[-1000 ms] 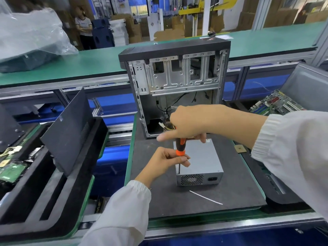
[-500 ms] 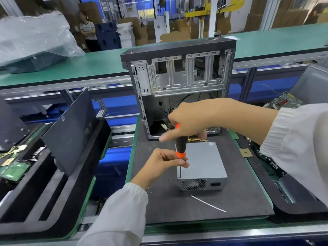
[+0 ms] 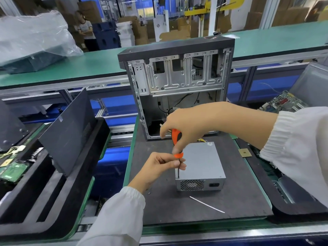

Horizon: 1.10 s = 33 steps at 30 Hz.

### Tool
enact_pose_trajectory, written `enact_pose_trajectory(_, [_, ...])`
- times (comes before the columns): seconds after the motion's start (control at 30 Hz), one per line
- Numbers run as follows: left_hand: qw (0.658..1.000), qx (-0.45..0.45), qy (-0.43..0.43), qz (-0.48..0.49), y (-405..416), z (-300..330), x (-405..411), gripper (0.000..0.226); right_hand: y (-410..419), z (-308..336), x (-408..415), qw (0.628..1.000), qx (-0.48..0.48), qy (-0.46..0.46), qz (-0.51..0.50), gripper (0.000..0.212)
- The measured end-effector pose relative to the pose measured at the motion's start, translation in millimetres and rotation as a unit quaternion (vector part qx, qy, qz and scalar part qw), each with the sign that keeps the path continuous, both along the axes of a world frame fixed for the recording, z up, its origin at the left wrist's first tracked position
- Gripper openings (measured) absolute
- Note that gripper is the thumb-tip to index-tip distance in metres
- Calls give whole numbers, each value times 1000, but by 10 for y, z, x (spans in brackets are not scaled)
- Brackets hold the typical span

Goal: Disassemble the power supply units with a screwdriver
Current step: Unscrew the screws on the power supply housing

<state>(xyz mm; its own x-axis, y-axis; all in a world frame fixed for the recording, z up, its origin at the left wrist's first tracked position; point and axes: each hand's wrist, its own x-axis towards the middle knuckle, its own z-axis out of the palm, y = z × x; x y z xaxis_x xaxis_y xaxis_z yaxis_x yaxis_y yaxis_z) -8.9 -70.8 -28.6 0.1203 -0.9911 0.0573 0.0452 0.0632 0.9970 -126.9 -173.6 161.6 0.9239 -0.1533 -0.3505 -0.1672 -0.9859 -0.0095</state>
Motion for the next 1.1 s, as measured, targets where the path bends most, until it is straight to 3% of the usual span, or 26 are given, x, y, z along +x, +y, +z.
enact_pose_trajectory(0.1, [1000, 3, -8, -3, -22, 9, 6, 15, 20, -23, 3, 993, -11, -28, -118, 73])
enact_pose_trajectory(0.17, [1000, 6, -11, -1, -30, 19, 9, 15, 18, -76, 28, 991, -47, -15, -126, 72])
enact_pose_trajectory(0.27, [1000, 6, -14, 10, -48, 33, -1, 17, 3, -99, 56, 995, -63, -16, -80, 51])
enact_pose_trajectory(0.37, [1000, 7, -16, 12, -86, 53, -11, 9, -21, -20, 41, 999, -17, 17, -28, 12])
enact_pose_trajectory(0.4, [1000, 6, -18, 3, -92, 61, -13, 9, -22, 5, 29, 1000, -11, 26, -7, 12])
enact_pose_trajectory(0.57, [998, 26, -2, -51, -61, 41, 1, 23, -15, 10, 22, 999, -24, 29, 36, 30])
enact_pose_trajectory(0.7, [999, 16, -25, -28, -65, 30, 9, 13, -38, 38, -11, 997, 40, 15, -65, 49])
enact_pose_trajectory(0.83, [999, 18, -26, -11, -58, 39, -18, 9, 29, -52, 12, 992, -16, 23, -122, 73])
enact_pose_trajectory(0.93, [999, 12, -30, -1, -64, 59, -39, 9, 66, -97, 34, 996, -56, 6, -75, 58])
enact_pose_trajectory(1.03, [999, 14, -49, 17, -100, 61, -55, 14, 55, -33, 20, 999, -27, 14, -41, 12])
enact_pose_trajectory(1.1, [998, 16, -56, 22, -112, 78, -69, 18, 61, 3, 4, 999, 13, 25, -35, 20])
